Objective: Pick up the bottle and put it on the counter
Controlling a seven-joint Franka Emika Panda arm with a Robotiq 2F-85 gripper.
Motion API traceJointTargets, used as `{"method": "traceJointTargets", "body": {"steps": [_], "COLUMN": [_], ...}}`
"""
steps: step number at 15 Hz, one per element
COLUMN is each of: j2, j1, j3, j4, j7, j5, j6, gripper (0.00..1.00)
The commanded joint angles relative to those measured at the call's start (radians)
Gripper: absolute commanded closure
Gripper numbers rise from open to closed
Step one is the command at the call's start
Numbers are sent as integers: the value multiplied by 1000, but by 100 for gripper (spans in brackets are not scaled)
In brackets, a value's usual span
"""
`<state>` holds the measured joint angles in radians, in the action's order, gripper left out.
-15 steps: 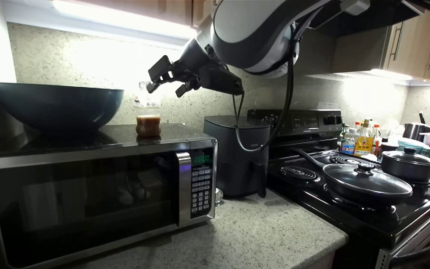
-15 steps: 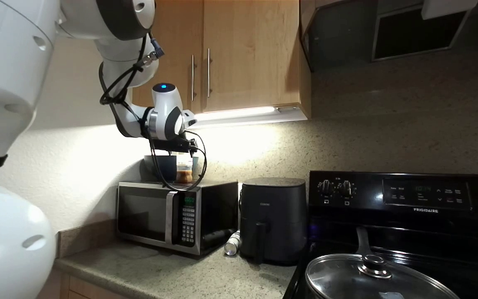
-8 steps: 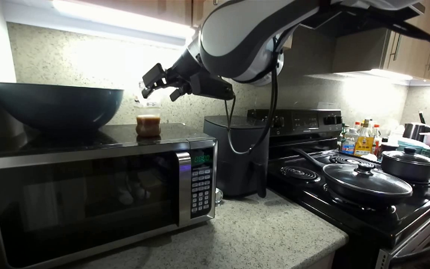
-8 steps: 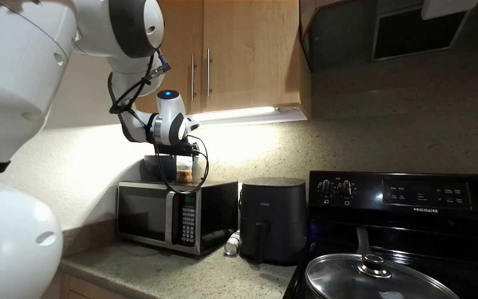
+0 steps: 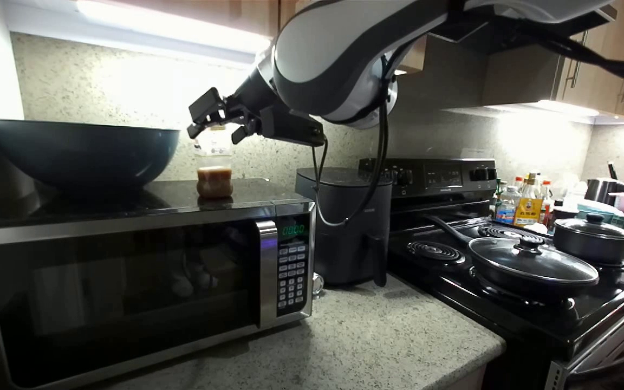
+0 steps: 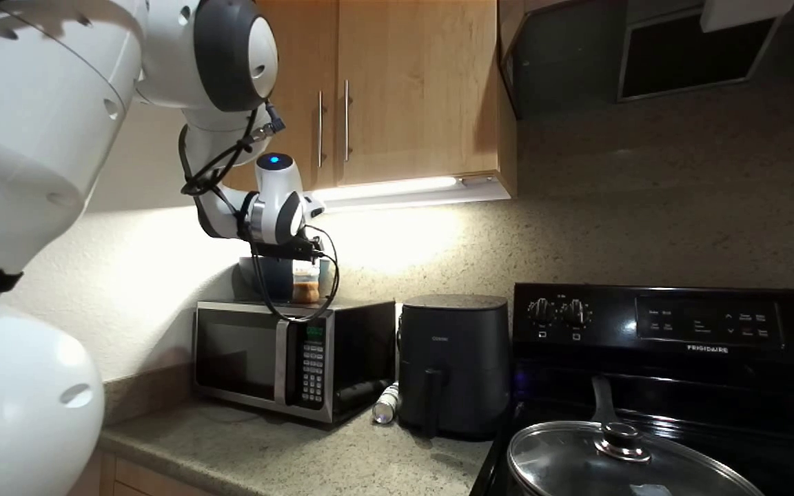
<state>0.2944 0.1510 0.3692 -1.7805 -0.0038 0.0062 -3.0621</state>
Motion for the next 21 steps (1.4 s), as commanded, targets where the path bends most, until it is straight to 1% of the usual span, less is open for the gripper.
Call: {"method": "traceJointTargets", "body": {"steps": [1,5,6,7,12,14,15,18,19,20,21], "j2": [42,56,57,59,56,53,52,36,32,27,24], "j1": [-19,-18,-17,-15,-21,-24,-24,-26,-24,-26,-22], "j3": [32,36,35,33,46,52,54,56,55,58,53], "j4": [42,62,65,67,66,63,62,50,47,45,42], "j7": [-46,-42,-39,-38,-44,-47,-45,-38,-34,-35,-32], "j5": [1,-1,-2,-3,1,0,1,1,1,3,-1], "j6": [-30,-33,-34,-34,-31,-32,-32,-18,-12,-4,-1], "gripper": [0,0,25,26,61,71,71,81,31,30,24]}}
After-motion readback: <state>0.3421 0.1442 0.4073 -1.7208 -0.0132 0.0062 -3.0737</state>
